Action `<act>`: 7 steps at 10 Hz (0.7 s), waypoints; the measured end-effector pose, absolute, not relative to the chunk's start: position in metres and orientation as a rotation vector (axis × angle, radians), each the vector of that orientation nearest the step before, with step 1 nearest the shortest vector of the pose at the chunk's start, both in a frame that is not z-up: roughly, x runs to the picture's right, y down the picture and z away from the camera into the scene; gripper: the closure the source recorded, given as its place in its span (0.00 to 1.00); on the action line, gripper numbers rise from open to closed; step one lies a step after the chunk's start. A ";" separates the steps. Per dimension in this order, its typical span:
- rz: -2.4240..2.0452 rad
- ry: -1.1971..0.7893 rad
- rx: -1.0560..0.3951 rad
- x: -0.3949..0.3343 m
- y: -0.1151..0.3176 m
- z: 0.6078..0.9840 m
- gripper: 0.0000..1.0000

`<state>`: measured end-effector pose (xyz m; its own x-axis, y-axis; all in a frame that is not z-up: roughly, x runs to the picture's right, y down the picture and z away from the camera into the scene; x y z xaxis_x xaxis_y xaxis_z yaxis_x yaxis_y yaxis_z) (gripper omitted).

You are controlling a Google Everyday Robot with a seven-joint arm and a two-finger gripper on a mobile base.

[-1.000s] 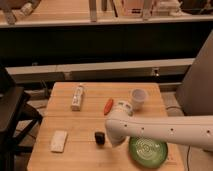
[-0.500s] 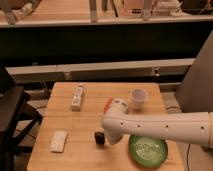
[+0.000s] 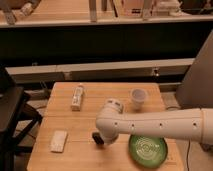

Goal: Knock the eraser over

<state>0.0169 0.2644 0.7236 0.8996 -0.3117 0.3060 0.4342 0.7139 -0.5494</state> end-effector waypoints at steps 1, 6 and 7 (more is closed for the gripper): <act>-0.414 -0.200 -0.654 0.015 0.264 0.723 1.00; -0.388 -0.202 -0.651 0.008 0.262 0.721 1.00; -0.381 -0.202 -0.649 0.009 0.263 0.720 1.00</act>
